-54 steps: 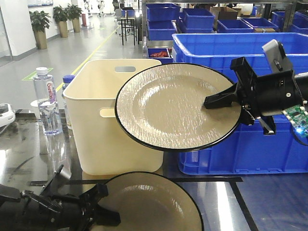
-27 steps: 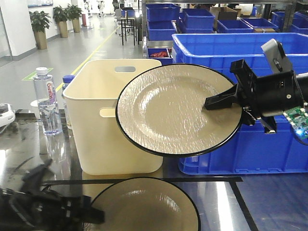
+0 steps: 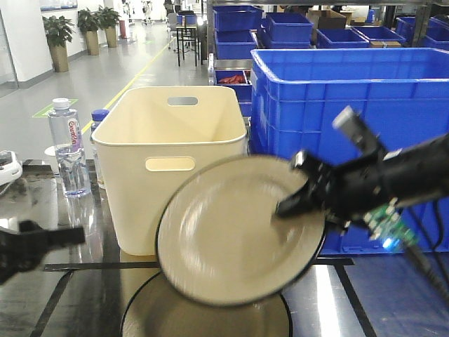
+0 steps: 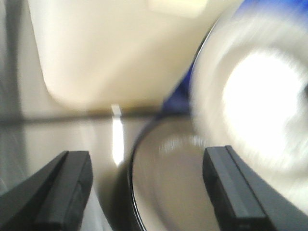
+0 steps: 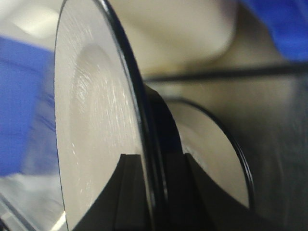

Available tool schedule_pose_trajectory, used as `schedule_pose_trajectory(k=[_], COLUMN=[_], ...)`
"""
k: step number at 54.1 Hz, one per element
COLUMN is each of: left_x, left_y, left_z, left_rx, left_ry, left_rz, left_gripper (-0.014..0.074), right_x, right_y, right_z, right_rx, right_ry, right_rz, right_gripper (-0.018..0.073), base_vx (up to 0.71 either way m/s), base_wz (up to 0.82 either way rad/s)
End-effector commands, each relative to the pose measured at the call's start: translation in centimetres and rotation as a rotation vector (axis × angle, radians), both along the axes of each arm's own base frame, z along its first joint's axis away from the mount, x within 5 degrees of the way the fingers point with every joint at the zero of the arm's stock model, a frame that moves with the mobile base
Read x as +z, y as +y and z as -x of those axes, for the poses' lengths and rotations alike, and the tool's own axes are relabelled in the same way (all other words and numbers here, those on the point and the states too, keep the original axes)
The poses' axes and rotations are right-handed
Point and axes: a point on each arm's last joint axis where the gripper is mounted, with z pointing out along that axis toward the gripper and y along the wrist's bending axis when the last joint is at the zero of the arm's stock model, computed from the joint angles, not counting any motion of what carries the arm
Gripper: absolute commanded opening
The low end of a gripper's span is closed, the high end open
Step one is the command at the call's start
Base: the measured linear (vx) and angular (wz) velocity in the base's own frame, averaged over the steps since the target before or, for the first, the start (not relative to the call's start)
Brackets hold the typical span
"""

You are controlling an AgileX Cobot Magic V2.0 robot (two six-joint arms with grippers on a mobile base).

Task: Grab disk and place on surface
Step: 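Lower the right gripper's plate onto the other plate and open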

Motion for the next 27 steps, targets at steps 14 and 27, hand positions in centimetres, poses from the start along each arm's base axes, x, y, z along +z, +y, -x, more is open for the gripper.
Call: schedule_pose_trajectory(k=[14, 27], left_x=[3.7, 3.7], left_y=[0.9, 0.9], left_z=[1.9, 1.8], left_rx=[0.099, 0.094], left_ry=[-0.219, -0.214], left_rz=[0.017, 0.017], left_gripper=[0.0589, 0.0589], right_x=[-1.1, -3.9], right_y=[3.4, 4.8], right_z=[0.6, 0.1], right_rx=[-0.027, 0.099], right_ry=[-0.032, 0.004], right_rz=[-0.083, -0.012], right_gripper=[0.0028, 0.0165], base_vx=[0.00, 0.00], base_wz=[0.00, 0.00])
